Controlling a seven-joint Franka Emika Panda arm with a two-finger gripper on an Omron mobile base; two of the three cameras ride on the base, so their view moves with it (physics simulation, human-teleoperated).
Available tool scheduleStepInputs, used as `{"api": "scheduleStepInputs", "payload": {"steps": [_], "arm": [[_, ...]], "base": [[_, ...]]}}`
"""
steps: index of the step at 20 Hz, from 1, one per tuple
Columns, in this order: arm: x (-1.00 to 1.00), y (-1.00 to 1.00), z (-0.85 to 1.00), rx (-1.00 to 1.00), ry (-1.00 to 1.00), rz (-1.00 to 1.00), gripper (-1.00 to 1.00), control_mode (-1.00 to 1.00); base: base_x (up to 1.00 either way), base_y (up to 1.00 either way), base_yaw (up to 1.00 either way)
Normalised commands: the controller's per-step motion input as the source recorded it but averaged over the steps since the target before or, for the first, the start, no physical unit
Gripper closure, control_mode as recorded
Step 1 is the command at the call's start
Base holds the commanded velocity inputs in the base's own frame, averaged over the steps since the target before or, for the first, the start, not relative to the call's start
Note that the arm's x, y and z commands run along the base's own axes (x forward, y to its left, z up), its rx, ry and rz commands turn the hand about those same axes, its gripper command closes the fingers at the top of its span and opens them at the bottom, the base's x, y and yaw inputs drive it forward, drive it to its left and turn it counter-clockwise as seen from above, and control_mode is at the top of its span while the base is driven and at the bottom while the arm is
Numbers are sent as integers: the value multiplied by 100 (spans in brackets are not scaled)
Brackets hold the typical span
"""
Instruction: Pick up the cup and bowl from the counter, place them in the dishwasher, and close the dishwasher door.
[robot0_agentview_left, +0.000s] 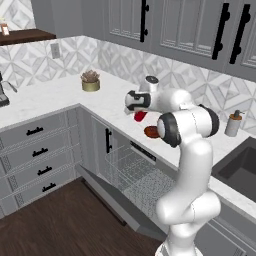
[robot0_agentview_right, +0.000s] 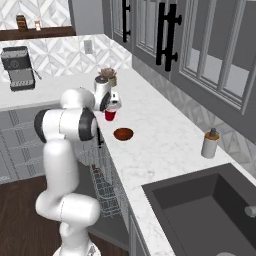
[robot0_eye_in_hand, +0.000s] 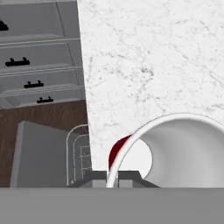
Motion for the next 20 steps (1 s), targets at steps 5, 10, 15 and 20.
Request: {"api": "scheduleStepInputs", "payload": {"steps": [5, 10, 15, 20], "arm": [[-100, 7, -14, 0, 6, -3, 100, -100], [-100, 22, -15, 0, 21, -7, 100, -100], [-88, 56, -65, 0, 33, -13, 100, -100], [-14, 67, -78, -4, 28, -19, 100, -100]], "base": [[0, 0, 0], [0, 0, 0], [0, 0, 0], [0, 0, 0]]}}
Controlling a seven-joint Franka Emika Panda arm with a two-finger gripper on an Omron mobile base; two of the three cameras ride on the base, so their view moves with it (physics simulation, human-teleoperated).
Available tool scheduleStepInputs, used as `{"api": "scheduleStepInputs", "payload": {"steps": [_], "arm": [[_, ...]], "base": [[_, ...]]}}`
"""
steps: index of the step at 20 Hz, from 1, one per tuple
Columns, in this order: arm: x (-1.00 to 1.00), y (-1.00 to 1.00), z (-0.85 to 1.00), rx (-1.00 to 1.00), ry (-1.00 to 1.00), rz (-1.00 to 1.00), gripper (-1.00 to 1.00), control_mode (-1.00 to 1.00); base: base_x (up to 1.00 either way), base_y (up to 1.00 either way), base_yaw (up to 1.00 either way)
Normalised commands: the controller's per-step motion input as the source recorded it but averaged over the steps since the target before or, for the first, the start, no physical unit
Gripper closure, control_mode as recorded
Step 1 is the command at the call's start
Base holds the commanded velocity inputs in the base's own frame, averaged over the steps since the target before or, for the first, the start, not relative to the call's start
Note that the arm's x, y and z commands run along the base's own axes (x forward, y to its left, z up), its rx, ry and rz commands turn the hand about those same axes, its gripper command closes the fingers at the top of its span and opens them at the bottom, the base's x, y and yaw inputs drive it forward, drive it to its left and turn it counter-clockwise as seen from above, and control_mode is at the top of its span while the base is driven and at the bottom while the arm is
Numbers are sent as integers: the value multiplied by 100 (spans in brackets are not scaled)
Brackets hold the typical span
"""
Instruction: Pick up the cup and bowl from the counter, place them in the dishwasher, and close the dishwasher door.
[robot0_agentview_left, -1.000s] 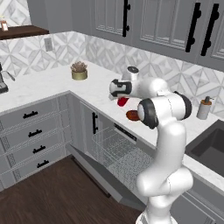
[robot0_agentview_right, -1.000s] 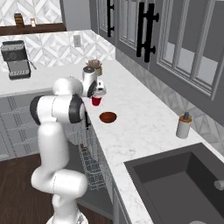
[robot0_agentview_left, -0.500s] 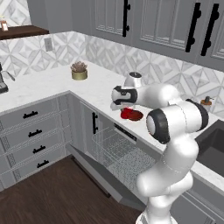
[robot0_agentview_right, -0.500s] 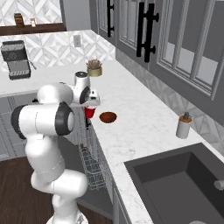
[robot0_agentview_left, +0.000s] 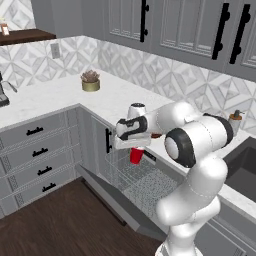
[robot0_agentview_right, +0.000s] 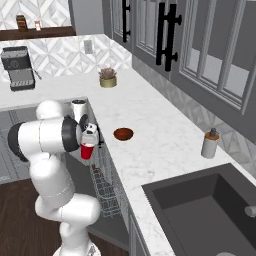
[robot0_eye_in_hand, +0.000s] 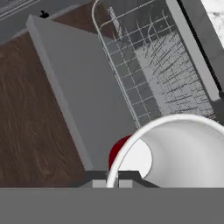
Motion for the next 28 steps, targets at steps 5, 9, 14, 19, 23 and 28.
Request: {"api": "scheduleStepInputs", "payload": {"steps": [5, 9, 14, 19, 23, 28], "arm": [[37, 38, -64, -22, 16, -15, 100, -100], [43, 33, -49, -27, 7, -22, 100, -100], [56, -6, -37, -12, 0, -20, 100, -100], [56, -14, -51, -3, -2, -11, 100, -100], [50, -5, -61, -3, -7, -8, 100, -100], [53, -1, -65, -4, -8, -3, 100, -100]], "base": [[0, 0, 0], [0, 0, 0], [0, 0, 0], [0, 0, 0], [0, 0, 0], [0, 0, 0]]}}
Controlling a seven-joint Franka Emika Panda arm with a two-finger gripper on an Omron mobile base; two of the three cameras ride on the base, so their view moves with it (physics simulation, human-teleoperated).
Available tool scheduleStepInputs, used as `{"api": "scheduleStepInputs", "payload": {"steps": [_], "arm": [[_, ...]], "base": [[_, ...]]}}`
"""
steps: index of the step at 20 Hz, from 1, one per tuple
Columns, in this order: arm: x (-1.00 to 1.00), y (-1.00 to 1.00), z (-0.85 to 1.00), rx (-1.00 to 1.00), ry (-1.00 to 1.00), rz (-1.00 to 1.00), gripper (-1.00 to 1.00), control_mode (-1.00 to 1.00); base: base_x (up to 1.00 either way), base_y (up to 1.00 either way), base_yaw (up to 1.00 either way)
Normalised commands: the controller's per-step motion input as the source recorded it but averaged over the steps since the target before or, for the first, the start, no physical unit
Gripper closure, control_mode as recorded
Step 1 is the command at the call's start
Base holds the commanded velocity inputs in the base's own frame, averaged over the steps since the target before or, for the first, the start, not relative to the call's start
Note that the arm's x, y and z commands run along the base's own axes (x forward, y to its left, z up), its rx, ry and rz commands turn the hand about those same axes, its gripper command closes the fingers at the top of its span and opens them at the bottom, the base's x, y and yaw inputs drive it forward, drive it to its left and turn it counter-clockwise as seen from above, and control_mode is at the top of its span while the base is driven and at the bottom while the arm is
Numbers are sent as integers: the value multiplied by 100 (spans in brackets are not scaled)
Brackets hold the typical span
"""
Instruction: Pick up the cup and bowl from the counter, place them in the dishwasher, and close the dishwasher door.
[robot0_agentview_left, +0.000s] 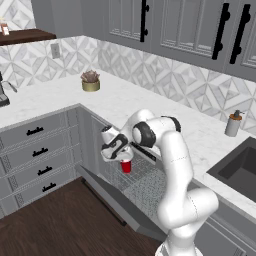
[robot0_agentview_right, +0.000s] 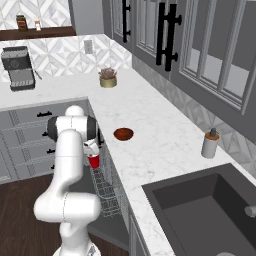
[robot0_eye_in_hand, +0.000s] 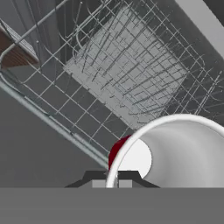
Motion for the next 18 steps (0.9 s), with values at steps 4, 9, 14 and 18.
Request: {"api": "scheduleStepInputs", "payload": {"steps": [4, 9, 14, 18], "arm": [[51, -7, -52, 0, -5, 0, 100, -100], [74, 0, -46, 0, -3, 0, 100, -100], [77, 0, -47, 0, -4, 0, 100, -100], [71, 9, -57, 2, -2, 0, 100, -100]], "base": [[0, 0, 0], [0, 0, 0], [0, 0, 0], [0, 0, 0]]}}
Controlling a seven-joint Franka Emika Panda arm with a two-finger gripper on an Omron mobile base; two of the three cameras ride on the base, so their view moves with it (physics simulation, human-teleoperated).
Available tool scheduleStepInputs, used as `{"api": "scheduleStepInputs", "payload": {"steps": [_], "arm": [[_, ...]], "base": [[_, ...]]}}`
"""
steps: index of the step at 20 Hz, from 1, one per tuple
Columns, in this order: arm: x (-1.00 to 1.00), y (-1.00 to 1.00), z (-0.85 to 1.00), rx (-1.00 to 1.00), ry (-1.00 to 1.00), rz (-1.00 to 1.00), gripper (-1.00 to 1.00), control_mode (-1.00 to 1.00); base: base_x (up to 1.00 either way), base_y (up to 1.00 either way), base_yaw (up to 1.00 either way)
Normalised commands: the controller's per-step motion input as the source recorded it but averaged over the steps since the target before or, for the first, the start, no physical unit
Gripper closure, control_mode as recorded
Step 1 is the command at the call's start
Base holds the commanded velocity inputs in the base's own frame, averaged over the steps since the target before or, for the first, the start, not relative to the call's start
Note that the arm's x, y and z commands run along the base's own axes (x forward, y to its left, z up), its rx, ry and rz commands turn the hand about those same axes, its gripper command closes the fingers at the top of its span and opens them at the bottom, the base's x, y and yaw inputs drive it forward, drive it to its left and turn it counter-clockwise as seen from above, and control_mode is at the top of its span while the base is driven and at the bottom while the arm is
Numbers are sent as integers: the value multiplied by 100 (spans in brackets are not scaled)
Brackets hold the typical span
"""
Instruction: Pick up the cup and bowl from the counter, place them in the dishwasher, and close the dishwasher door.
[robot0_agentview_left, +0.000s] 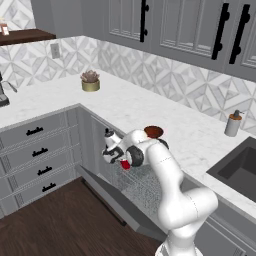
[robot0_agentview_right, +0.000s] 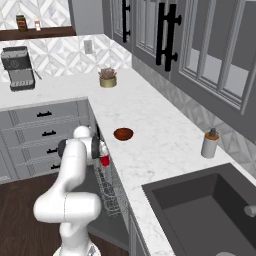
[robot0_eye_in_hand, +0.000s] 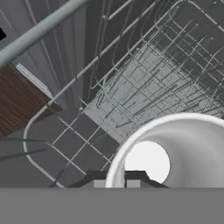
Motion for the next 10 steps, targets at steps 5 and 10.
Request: {"api": "scheduleStepInputs", "payload": {"steps": [5, 10], "arm": [[21, 39, -85, 8, 0, 0, 100, -100], [-57, 94, -100, 8, -3, 0, -100, -100]], "base": [[0, 0, 0], [0, 0, 0]]}}
